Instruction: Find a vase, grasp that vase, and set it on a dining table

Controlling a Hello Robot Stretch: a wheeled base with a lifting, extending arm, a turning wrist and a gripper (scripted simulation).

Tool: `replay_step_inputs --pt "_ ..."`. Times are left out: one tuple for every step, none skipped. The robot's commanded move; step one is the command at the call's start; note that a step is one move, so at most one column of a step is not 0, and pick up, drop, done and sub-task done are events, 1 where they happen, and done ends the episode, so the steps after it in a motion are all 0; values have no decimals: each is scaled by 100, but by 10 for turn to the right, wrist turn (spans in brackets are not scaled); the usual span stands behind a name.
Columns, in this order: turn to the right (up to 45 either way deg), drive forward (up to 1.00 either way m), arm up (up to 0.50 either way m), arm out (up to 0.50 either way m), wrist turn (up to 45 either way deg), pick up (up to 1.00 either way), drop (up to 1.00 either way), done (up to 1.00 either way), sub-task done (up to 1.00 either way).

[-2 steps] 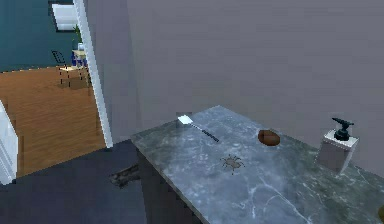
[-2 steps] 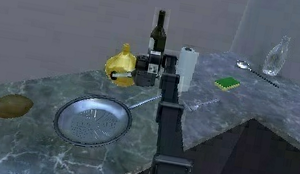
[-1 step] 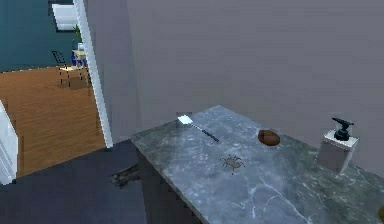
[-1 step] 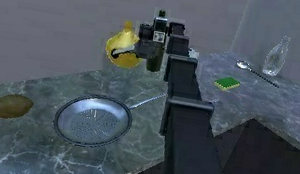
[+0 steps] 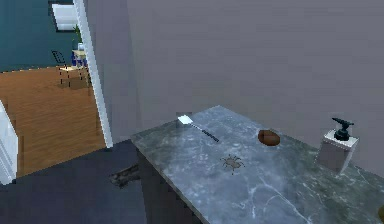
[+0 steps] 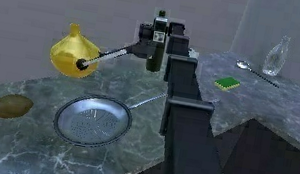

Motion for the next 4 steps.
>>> replay_step_inputs --pt "0 0 0 0 -450 0 0 0 0" --pt "0 0 0 0 -150 0 0 0 0" --pt "0 0 0 -46 0 0 0 0 0" --pt "-390 0 0 0 0 0 0 0 0"
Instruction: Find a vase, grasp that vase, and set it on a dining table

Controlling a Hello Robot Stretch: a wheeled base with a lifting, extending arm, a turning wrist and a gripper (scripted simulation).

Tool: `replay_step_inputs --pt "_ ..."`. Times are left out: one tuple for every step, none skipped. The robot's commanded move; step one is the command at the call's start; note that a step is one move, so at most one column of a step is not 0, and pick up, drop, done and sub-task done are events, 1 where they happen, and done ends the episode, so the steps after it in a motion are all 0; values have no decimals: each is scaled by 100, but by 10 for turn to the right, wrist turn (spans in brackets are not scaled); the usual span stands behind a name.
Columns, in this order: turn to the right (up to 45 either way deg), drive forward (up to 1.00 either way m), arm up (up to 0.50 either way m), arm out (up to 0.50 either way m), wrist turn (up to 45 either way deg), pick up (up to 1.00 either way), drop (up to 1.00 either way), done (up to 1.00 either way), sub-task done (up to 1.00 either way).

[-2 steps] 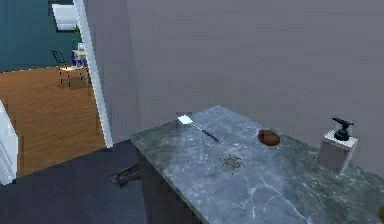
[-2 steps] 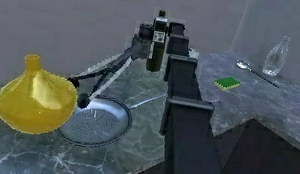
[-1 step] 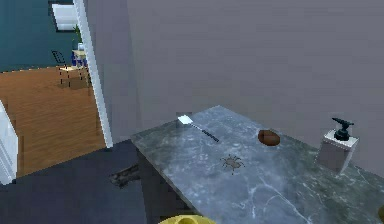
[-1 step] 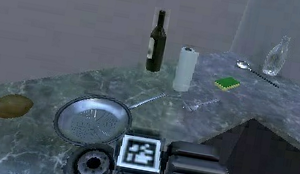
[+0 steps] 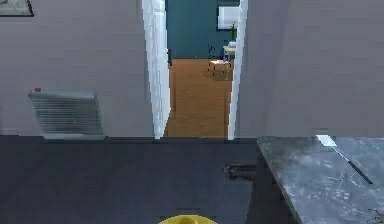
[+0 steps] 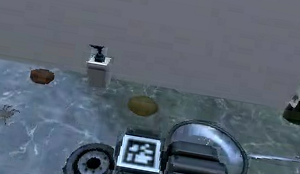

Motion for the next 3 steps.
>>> replay_step_inputs --pt "0 100 0 0 0 0 0 0 0" --pt "0 100 0 0 0 0 0 0 0" --pt "0 100 0 0 0 0 0 0 0"
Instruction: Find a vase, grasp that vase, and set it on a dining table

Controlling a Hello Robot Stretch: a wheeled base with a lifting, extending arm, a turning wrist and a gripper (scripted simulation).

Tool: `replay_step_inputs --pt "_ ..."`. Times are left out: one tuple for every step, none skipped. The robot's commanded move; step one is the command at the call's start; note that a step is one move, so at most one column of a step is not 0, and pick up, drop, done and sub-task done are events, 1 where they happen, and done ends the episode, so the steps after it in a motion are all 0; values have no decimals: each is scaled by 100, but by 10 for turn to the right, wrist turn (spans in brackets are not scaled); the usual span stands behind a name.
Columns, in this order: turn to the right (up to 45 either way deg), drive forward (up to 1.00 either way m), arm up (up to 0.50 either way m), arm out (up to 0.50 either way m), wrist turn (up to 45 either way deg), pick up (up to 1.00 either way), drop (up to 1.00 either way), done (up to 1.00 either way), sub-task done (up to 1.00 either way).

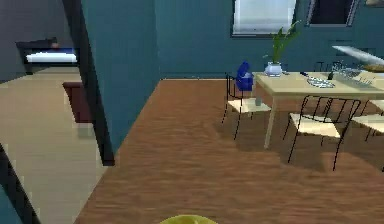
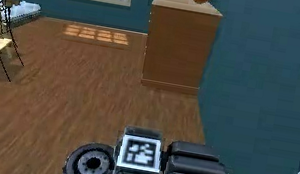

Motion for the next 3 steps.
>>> replay_step_inputs --pt "0 100 0 0 0 0 0 0 0" --pt "0 100 0 0 0 0 0 0 0" --pt "0 85 0 0 0 0 0 0 0"
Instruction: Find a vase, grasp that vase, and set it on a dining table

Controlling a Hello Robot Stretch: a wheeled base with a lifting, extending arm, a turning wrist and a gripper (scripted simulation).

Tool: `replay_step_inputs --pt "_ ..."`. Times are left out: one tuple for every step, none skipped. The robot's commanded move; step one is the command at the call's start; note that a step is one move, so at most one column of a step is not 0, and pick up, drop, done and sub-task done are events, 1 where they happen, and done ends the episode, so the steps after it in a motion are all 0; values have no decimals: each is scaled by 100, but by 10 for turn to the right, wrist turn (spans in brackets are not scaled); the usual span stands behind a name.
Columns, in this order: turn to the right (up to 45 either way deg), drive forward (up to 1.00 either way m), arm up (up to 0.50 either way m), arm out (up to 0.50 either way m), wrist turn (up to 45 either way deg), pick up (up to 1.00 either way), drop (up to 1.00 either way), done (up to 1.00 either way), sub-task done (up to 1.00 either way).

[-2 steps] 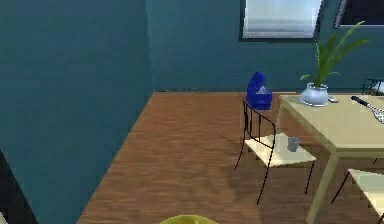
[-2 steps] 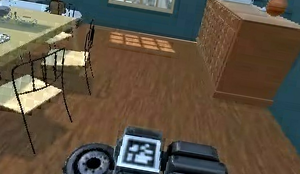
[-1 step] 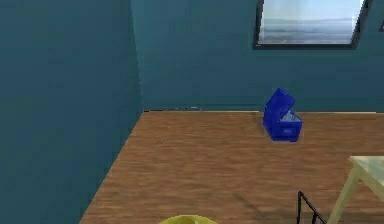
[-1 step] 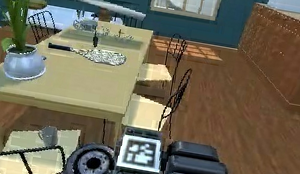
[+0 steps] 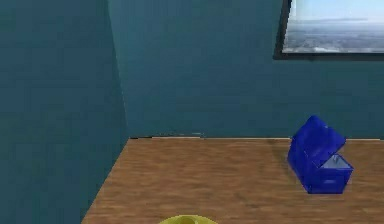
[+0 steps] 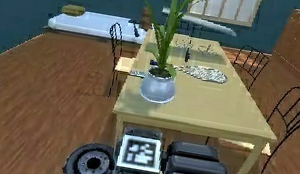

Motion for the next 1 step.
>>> replay_step_inputs --pt "450 0 0 0 0 0 0 0 0"
